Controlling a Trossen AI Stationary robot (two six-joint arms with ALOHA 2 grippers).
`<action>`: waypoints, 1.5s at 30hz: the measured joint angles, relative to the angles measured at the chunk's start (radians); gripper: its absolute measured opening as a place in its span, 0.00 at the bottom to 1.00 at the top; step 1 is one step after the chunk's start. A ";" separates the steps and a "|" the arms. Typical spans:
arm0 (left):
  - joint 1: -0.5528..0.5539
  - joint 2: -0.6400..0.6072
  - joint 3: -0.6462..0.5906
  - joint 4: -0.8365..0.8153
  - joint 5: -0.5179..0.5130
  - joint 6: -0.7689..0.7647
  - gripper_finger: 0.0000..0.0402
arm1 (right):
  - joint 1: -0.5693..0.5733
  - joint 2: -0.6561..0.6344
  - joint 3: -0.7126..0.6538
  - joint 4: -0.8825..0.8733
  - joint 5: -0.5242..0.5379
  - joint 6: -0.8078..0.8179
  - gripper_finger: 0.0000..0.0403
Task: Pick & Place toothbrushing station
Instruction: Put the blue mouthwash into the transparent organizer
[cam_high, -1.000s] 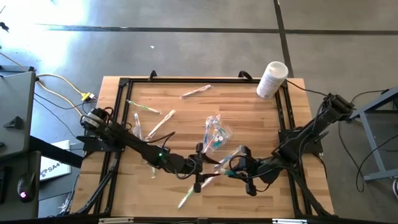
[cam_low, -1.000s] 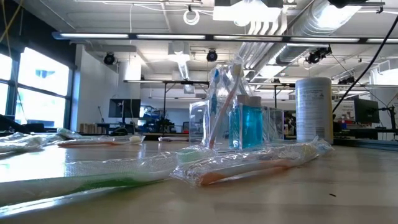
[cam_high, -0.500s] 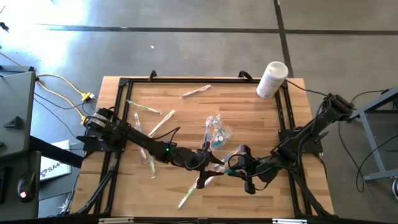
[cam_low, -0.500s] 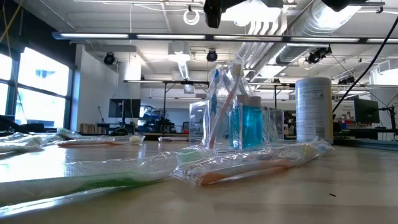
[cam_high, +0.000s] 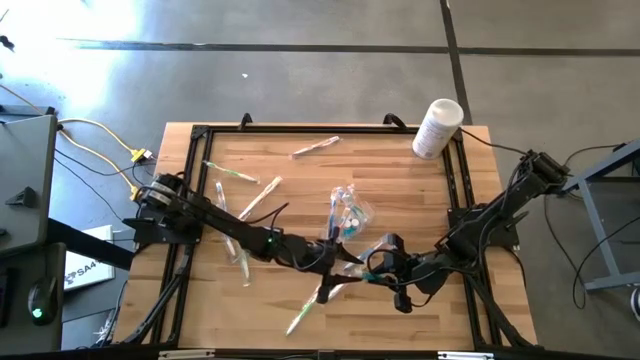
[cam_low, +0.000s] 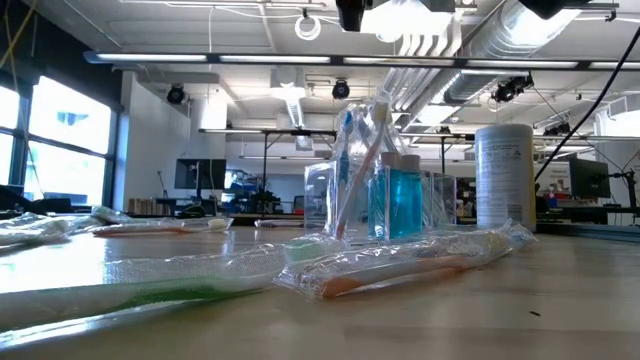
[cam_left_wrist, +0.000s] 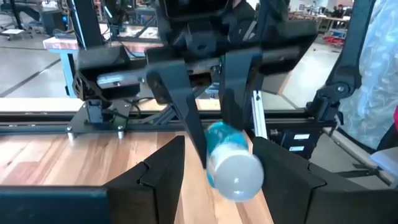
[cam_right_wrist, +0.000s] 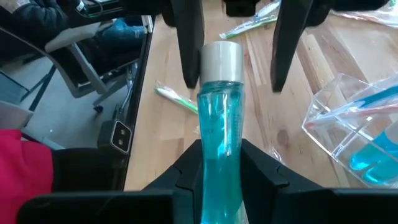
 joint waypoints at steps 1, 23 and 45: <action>0.000 0.006 0.000 0.001 0.000 0.002 0.45 | 0.000 0.000 0.000 0.000 0.000 0.000 0.16; -0.001 0.061 0.000 0.087 0.014 0.071 0.32 | 0.000 0.000 0.000 -0.006 -0.003 0.001 0.16; -0.002 0.043 0.008 0.005 -0.009 0.126 0.22 | -0.006 -0.039 -0.001 -0.094 -0.131 0.042 0.59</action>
